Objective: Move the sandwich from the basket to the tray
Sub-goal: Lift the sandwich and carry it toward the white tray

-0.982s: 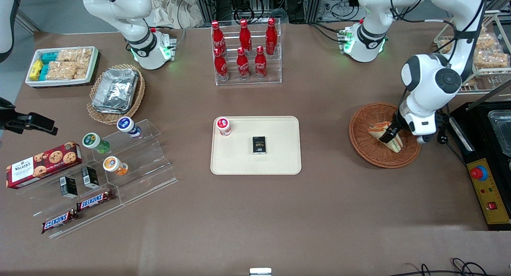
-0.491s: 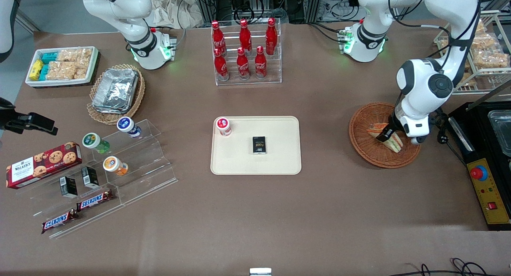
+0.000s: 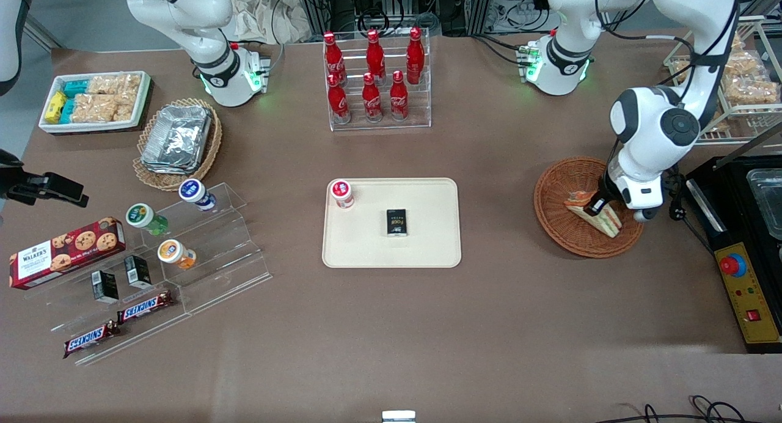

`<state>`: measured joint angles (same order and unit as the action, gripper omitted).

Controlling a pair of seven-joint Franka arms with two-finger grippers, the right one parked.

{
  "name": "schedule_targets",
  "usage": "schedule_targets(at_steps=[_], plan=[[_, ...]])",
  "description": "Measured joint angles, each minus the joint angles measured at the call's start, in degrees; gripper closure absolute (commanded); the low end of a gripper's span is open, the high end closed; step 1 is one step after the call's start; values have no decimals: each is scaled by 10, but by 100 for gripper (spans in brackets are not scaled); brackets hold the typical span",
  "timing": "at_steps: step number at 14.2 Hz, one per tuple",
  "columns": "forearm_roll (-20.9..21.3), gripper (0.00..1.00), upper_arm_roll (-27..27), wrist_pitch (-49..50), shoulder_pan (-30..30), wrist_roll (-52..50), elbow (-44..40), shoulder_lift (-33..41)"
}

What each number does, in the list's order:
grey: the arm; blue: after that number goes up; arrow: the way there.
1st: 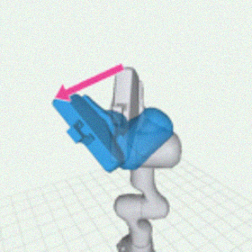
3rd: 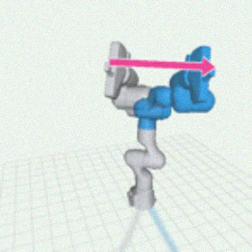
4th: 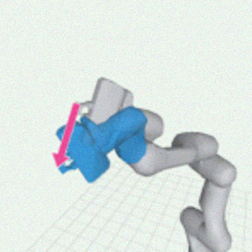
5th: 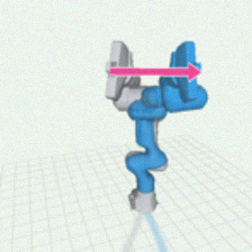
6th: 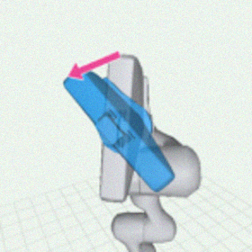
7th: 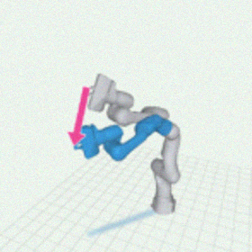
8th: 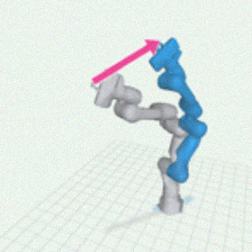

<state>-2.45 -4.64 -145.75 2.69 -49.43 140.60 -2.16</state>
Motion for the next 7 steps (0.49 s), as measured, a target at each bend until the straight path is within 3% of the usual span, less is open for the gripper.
schedule_targets(at_steps=[3, 7], plan=[[1, 100, -3, 164, -3, 32, -83, 48], [1, 100, -11, 421, -4, 163, -280, 63]])
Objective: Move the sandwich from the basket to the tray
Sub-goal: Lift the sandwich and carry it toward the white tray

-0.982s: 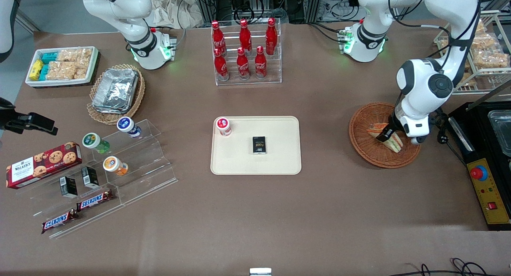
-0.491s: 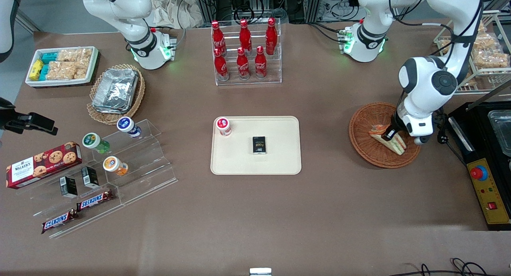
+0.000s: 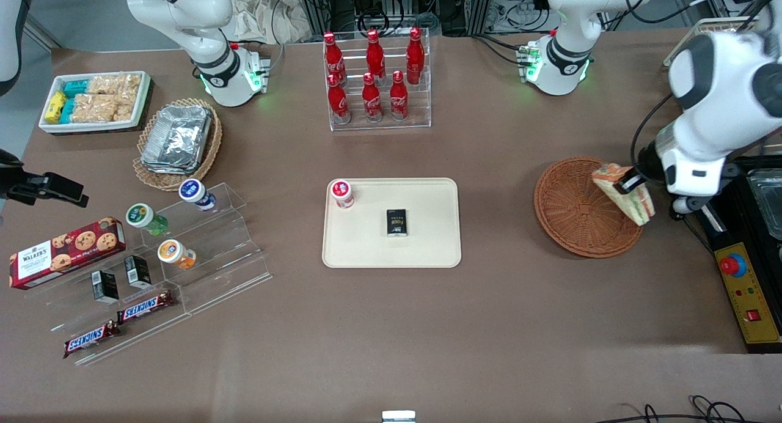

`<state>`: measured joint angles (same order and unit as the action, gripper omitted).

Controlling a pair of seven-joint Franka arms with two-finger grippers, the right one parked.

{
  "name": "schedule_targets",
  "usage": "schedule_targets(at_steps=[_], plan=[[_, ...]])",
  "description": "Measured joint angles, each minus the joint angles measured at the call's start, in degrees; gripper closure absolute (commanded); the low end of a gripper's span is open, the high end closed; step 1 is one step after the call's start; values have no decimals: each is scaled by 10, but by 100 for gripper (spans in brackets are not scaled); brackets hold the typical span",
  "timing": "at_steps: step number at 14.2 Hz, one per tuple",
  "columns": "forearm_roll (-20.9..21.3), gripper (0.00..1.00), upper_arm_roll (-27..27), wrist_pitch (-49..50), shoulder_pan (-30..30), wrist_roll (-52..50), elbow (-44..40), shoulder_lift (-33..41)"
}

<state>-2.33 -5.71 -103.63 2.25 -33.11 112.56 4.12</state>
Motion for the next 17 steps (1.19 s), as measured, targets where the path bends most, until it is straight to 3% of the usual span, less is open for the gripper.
schedule_targets(at_steps=[3, 8, 12, 17], plan=[[-1, 100, -37, 71, -3, 74, -106, -5], [-1, 100, -180, 69, -8, 65, -191, -47], [-1, 100, -258, 17, -12, 37, -179, -105], [20, 100, -302, -201, -14, -17, -63, -187]])
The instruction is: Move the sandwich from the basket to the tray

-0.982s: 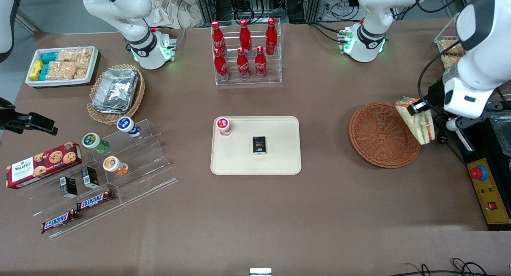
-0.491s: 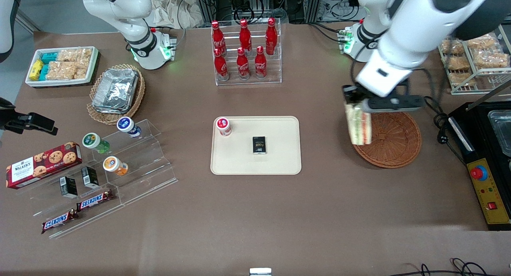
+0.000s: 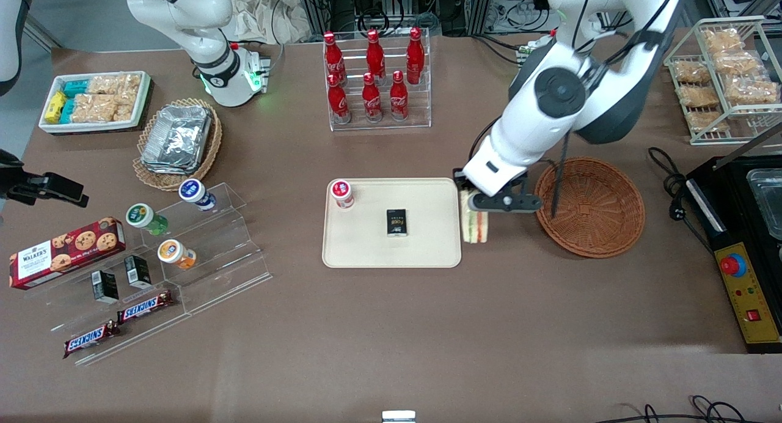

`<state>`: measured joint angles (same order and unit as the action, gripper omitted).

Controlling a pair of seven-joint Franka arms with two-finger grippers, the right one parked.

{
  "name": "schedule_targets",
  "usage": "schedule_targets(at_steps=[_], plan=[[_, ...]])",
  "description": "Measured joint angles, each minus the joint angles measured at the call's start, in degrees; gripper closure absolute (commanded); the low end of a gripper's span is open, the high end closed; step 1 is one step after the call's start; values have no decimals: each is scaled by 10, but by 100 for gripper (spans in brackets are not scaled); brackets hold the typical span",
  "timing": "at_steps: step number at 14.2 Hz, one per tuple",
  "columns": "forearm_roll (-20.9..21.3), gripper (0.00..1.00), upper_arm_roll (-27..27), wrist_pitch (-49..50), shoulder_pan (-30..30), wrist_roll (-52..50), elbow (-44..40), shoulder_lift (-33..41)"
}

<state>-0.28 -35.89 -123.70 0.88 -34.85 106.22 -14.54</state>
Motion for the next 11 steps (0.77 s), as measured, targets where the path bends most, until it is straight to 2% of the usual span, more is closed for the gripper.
schedule_targets(at_steps=[2, 4, 8, 10, 11], plan=[[22, 100, -10, -71, -1, -14, 51, -20], [68, 100, -12, -121, -15, -38, 81, -50], [236, 100, -10, -178, -38, -136, 86, -145], [286, 100, -8, -192, -37, -156, 80, -185], [294, 94, -8, -195, -37, -161, 73, -192]])
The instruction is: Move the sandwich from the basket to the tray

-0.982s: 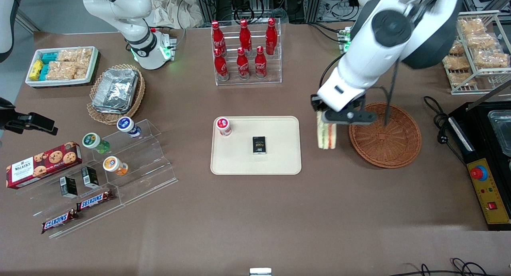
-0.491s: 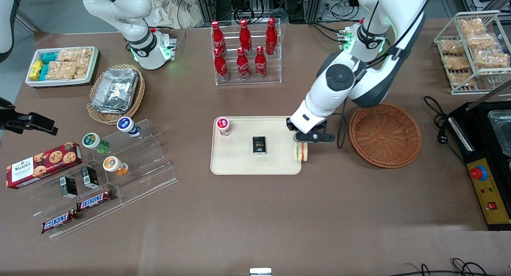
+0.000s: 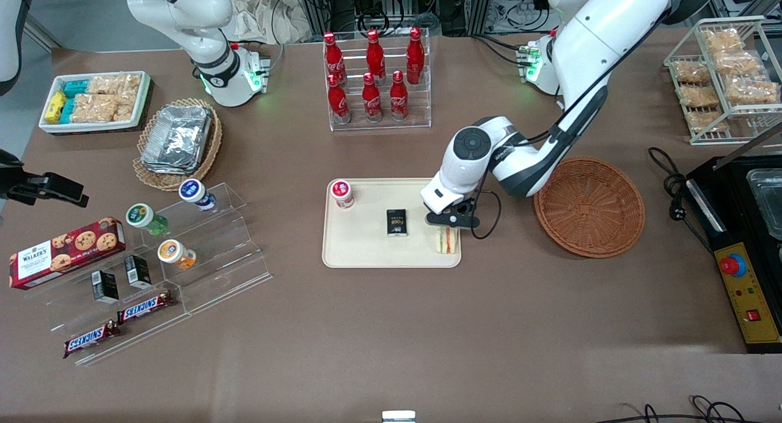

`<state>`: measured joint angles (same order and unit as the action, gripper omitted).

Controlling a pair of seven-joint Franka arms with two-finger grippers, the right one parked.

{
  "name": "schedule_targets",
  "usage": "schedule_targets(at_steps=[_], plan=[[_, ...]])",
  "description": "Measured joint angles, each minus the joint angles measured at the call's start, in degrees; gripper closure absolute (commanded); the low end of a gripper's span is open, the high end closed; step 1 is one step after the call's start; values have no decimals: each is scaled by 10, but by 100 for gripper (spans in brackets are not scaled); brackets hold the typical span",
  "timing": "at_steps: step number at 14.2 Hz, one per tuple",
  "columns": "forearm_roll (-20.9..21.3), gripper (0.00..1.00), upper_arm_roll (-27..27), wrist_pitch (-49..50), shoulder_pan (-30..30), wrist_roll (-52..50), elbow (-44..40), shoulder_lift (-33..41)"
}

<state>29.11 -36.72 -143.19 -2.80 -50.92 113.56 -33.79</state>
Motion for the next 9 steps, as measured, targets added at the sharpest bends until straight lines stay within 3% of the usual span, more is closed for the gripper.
schedule_targets(at_steps=[2, 4, 9], plan=[[1, 43, -1, 1, 0, -9, -4, -1], [2, 2, -1, 1, -2, -29, -6, -1], [5, 1, -1, 0, -14, -82, -30, -16]])
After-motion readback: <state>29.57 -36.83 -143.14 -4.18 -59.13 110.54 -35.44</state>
